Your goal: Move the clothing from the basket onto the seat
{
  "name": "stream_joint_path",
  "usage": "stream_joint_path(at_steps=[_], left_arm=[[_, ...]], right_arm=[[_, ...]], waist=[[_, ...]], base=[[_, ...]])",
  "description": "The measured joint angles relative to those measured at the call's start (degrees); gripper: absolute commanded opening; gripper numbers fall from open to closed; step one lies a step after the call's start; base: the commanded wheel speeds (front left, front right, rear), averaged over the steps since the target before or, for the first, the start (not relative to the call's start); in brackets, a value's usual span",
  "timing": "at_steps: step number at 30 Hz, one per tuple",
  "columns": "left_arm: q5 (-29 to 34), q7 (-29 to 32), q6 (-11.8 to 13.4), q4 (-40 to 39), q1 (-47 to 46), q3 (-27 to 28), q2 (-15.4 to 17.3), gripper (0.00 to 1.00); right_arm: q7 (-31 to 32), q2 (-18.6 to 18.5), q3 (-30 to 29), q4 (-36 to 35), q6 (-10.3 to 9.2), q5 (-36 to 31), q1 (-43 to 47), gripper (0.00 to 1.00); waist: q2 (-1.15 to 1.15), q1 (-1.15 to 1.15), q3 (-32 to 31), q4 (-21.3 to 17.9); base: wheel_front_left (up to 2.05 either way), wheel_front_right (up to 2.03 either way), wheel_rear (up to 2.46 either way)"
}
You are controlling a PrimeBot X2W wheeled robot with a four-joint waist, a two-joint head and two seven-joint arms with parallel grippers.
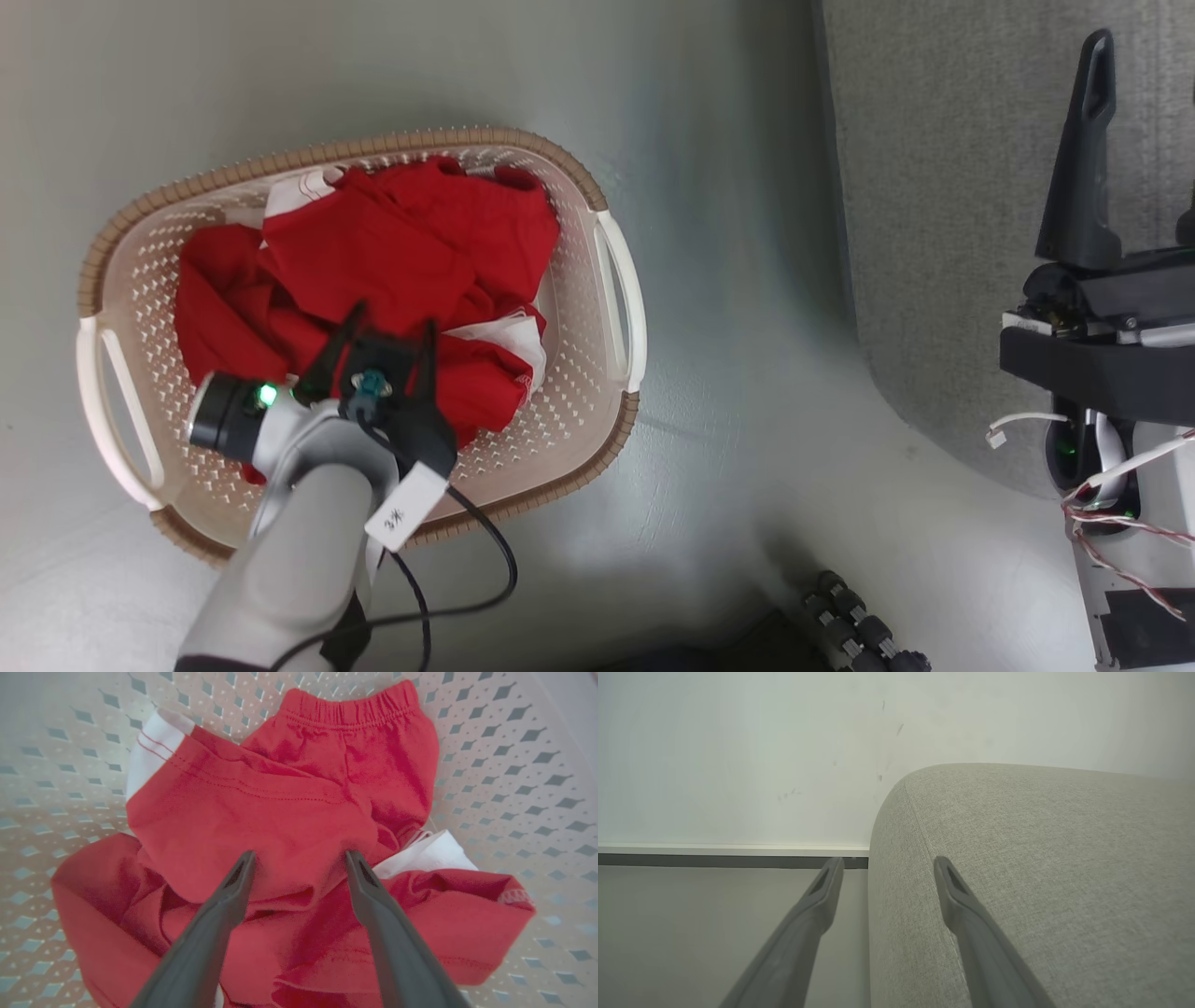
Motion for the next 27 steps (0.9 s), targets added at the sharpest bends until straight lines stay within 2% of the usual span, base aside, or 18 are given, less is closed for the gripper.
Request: stream_joint_path(at_steps=[9,10,11,12,24,27], left_arm=[[1.25,0.09,1.43,4.08,-3.74,0.42,0.08,1.00],[1.51,0.09,1.43,4.59,-3.92,0.37,0.09,0.50],[1.67,0.09,1.44,5.10,-4.04,0.37,0.09,0.38],[1.67,0.09,1.44,5.54,-4.18,0.37,0.09,0.00],[1.21,-3.41,1.91,8.38,-5.03,0.37,-0.03,0.00],[-0.30,-5.16,0.87,8.25,-4.89,0.51,-0.33,0.00]], right_arm=[[0.00,0.52,-0.11,0.10,0.42,-0.45,-0.41,1.00],[0.00,0.57,-0.12,0.21,0.43,-0.45,-0.42,1.00],[0.00,0.65,-0.12,0.30,0.48,-0.45,-0.43,1.00],[0.00,0.74,-0.12,0.34,0.51,-0.45,-0.46,1.00],[-0.01,1.56,-0.65,4.46,1.03,-1.00,-1.52,1.00],[-0.01,1.76,-0.75,7.16,1.41,-1.03,-1.52,1.00]], waist=[[0.00,0.00,2.22,-0.30],[0.00,0.00,2.31,-0.33],[0.00,0.00,2.36,-0.35],[0.00,0.00,2.40,-0.36],[-0.01,0.00,0.09,0.13],[-0.01,0.00,-1.89,0.64]], base=[[0.00,0.00,0.00],[0.00,0.00,0.00],[0.00,0.00,0.00],[0.00,0.00,0.00],[0.00,0.00,0.00],[0.00,0.00,0.00]])
